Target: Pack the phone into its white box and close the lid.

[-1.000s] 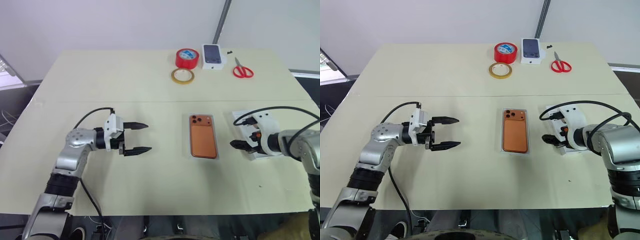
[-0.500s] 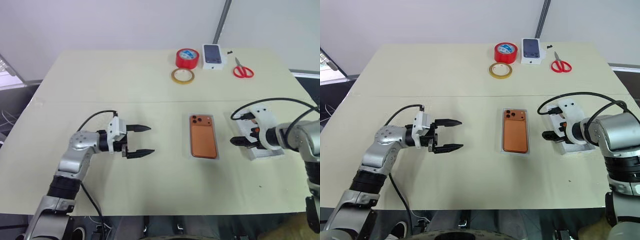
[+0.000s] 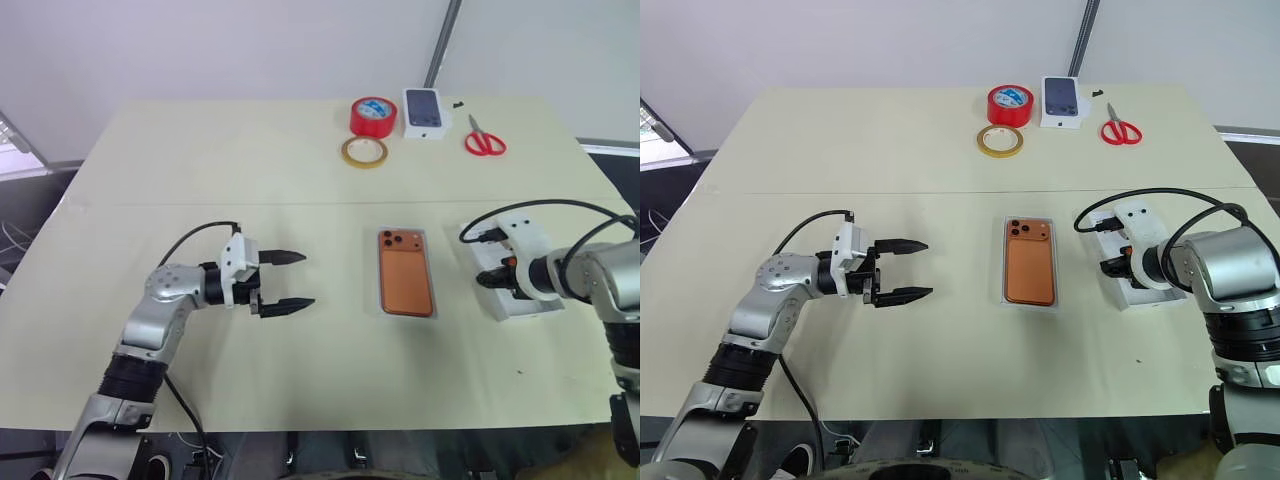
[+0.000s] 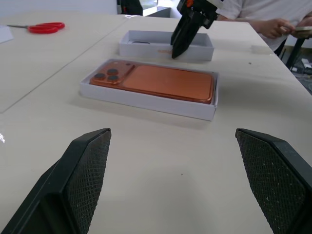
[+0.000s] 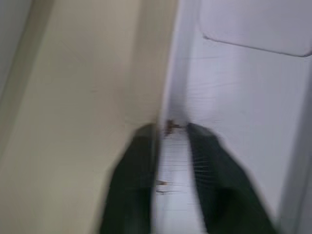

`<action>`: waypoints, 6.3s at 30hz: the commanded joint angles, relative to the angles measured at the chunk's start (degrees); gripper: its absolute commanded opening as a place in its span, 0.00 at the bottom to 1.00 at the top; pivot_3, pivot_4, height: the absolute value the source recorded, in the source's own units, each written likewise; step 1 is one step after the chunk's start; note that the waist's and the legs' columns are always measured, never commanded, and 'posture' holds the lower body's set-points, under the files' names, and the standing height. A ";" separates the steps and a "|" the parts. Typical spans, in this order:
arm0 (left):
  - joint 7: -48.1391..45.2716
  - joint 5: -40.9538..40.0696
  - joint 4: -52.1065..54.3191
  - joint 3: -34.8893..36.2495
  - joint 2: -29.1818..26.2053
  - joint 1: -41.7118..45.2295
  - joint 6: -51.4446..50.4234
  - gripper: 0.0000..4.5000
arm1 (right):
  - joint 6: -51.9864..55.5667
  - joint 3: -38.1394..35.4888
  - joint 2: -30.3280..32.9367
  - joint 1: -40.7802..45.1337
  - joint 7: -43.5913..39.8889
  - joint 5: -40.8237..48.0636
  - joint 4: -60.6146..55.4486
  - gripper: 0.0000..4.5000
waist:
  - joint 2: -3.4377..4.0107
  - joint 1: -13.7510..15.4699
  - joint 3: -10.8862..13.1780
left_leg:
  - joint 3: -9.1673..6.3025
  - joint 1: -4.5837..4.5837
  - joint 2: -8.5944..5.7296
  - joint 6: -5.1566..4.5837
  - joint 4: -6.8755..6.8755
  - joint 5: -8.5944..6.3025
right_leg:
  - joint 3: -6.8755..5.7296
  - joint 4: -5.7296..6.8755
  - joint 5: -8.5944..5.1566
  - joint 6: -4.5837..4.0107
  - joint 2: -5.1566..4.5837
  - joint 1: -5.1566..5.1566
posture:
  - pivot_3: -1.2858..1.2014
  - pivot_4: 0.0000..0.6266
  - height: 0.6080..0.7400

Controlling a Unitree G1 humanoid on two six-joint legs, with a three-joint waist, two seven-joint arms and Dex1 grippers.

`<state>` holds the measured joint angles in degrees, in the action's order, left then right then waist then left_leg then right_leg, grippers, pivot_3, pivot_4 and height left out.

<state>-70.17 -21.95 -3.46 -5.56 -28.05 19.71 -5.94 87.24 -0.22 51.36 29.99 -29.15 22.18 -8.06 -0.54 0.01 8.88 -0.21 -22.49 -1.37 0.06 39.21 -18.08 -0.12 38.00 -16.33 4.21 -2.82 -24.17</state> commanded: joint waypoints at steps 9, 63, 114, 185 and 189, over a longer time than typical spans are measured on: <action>0.98 -0.95 1.99 0.46 0.17 0.45 -0.79 0.95 | 1.94 -6.35 -4.23 2.52 1.02 1.16 0.43 0.01 | 0.00 -0.75 0.00 | -0.01 0.01 0.00 0.00 0.00 0.00 | 0.00 0.01 0.00 0.00 0.00 0.00 | 0.52 0.24 1.00; 9.48 -4.60 4.75 4.31 2.73 1.96 -9.13 0.95 | -32.46 -8.31 -20.50 -13.62 46.35 90.82 -21.07 0.01 | 0.09 -0.97 0.09 | 0.03 -0.09 0.02 -0.04 -0.05 0.00 | 0.00 -0.02 0.00 0.01 0.04 -0.06 | 0.52 0.24 1.00; 16.70 8.51 -15.76 -9.40 25.61 9.73 4.02 0.01 | -35.51 -18.18 -5.65 -26.08 35.61 76.72 -5.99 0.82 | 0.06 0.20 0.10 | 0.04 -0.11 0.03 -0.13 -0.01 -0.04 | -0.01 -0.22 0.00 0.03 0.13 0.10 | 0.52 0.24 1.00; 19.77 17.13 -24.77 -12.05 26.68 17.36 5.60 0.01 | -61.24 -5.11 -13.53 -29.38 0.61 -9.26 -11.65 0.00 | 0.03 0.70 0.12 | 0.01 0.15 0.01 -0.10 0.05 -0.03 | -0.02 -0.21 0.00 0.04 0.18 0.35 | 0.52 0.24 1.00; 19.63 17.68 -24.25 -12.39 26.56 16.78 5.40 0.01 | -61.63 -4.13 -13.19 -29.88 0.94 -11.36 -10.79 0.00 | 0.03 0.69 0.12 | 0.01 0.15 0.01 -0.10 0.05 -0.03 | -0.02 -0.21 0.00 0.04 0.18 0.35 | 0.52 0.24 1.00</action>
<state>-50.18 -4.21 -30.24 -17.19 -2.75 35.87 -1.92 26.26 -5.73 38.59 0.30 -27.37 11.47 -17.46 -0.52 0.70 8.99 -0.20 -22.34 -1.36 -0.04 39.26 -18.11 -0.14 37.80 -16.33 4.25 -2.63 -23.82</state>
